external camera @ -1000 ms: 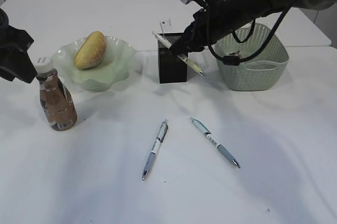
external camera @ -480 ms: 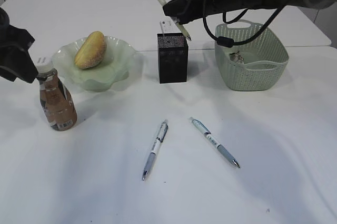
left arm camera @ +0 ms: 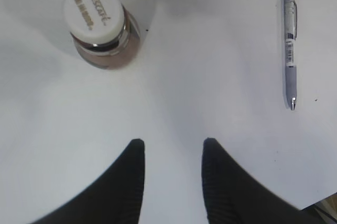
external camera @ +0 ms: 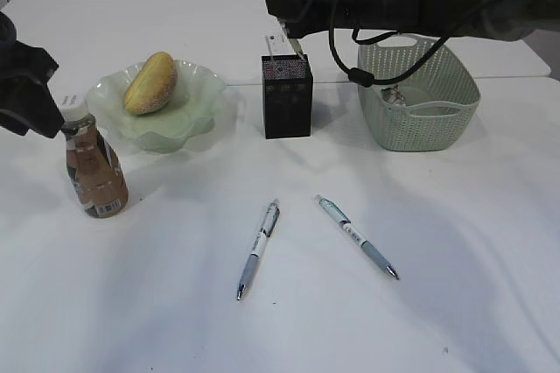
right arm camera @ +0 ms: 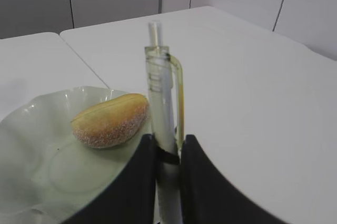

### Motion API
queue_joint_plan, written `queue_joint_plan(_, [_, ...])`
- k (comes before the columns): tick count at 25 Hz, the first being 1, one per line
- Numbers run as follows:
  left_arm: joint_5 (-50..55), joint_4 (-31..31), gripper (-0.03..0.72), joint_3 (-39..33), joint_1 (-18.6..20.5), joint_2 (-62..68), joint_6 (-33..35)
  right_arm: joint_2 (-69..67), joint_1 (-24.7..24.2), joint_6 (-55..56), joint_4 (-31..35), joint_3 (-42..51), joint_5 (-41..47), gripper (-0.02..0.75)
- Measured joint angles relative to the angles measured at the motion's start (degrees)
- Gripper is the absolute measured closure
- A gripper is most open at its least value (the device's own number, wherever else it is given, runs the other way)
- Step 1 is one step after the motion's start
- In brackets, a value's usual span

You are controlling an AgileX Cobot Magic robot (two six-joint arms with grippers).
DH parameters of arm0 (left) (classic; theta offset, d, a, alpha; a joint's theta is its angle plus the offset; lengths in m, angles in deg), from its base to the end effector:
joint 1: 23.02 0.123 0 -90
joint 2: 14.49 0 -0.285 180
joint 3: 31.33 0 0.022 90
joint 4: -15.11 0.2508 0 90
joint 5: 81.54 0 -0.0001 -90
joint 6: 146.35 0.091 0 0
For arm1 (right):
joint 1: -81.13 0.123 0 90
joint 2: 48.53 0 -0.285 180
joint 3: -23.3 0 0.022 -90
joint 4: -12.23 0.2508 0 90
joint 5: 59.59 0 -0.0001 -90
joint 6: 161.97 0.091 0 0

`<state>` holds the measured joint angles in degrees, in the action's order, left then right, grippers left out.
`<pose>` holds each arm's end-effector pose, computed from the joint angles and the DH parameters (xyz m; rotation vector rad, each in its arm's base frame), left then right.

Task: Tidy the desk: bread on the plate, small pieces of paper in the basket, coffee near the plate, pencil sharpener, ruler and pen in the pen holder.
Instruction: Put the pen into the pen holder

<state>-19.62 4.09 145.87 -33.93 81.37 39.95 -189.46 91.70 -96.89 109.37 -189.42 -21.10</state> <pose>0.3022 -0.0739 0.3061 0.3332 2.7782 -0.2788 0.5168 0.1537 0.2296 -0.8508 1.5548 0.5270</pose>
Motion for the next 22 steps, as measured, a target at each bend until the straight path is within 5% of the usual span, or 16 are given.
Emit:
queue_joint_plan(5, [0.00,0.00,0.440,0.00,0.00,0.00,0.00,-2.79,0.23,-3.10,4.72,-0.24,0.29,0.648])
queue_joint_plan(22, [-0.19,0.00,0.442,-0.02,0.00,0.00,0.00,-6.38,1.86,-5.64,5.37,-0.31,-3.79,0.648])
